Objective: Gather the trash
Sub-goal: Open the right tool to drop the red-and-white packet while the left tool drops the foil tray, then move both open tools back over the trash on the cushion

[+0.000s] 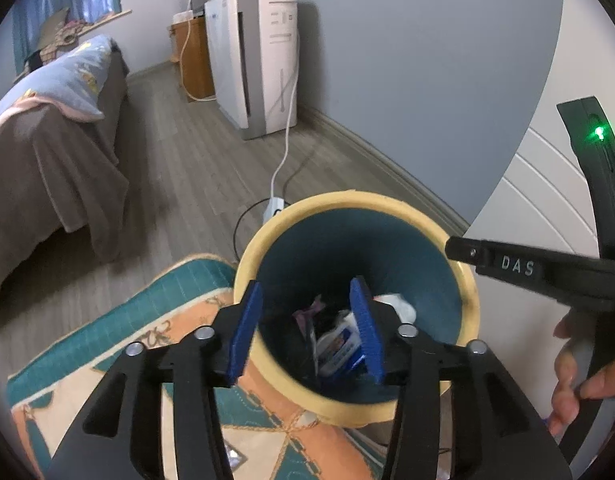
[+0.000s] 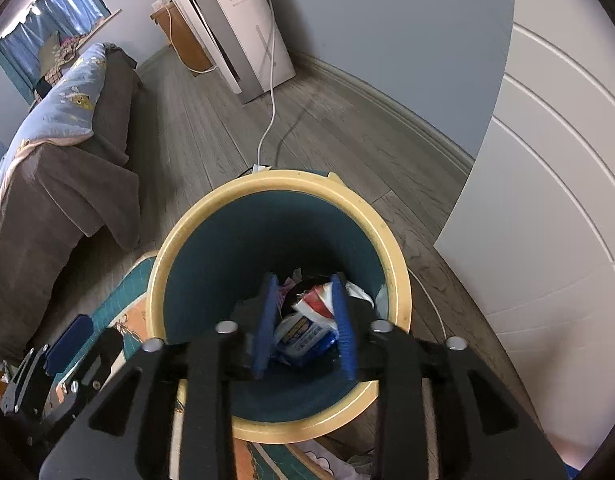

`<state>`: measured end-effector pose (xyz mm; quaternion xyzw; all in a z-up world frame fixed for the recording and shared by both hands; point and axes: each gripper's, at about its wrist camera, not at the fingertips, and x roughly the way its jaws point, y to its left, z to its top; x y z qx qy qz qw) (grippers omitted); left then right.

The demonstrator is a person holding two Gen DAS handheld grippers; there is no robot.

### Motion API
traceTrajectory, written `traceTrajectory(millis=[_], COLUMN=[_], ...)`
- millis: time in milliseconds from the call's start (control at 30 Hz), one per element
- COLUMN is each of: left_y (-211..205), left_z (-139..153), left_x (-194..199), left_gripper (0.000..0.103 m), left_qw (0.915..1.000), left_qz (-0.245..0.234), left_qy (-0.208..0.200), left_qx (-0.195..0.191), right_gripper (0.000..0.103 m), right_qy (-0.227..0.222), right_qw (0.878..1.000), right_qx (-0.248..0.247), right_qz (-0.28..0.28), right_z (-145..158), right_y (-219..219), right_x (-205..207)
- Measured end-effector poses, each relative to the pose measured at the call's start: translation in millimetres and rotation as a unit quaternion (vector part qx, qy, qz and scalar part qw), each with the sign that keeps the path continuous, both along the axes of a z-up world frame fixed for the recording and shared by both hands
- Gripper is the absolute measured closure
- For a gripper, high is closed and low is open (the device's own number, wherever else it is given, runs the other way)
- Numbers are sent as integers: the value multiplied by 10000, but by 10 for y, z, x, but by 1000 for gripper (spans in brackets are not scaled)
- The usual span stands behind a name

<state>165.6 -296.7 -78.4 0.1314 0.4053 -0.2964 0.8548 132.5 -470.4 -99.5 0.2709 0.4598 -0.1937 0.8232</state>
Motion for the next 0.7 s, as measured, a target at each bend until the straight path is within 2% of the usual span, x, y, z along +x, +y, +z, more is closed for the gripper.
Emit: traceTrajectory(millis=[33,67,133,200,300,500,700], left_y=[31,90,191,303,548,1116,1752], left_z=[3,18,46,96,181,304,372], left_x=[-7,-45,-95,-174,-258,-308,-424], left_gripper=[39,36,21,15,11,7,5], left_qw=[10000,10000,9997,9992,9975,9945,9860], left_qz=[34,83,153,170,271,802,1470], left_qy=[0,-34,-147,-296,-512,-507,-486], left_qx=[3,29,111,208,393,437,624], right_gripper=[67,64,41,31,18,8,6], right_qy=[2,-1,-16,-43,-64,-108,-195], right_qw=[10000,10000,9999,9997,9990,9968,9905], right_qx=[-3,-14,-74,-170,-294,-435,-675], right_qz=[15,27,66,163,318,657,1183], right_z=[5,15,50,92,153,306,557], right_y=[12,22,49,84,191,479,877], right_x=[7,10,14,25,64,108,110])
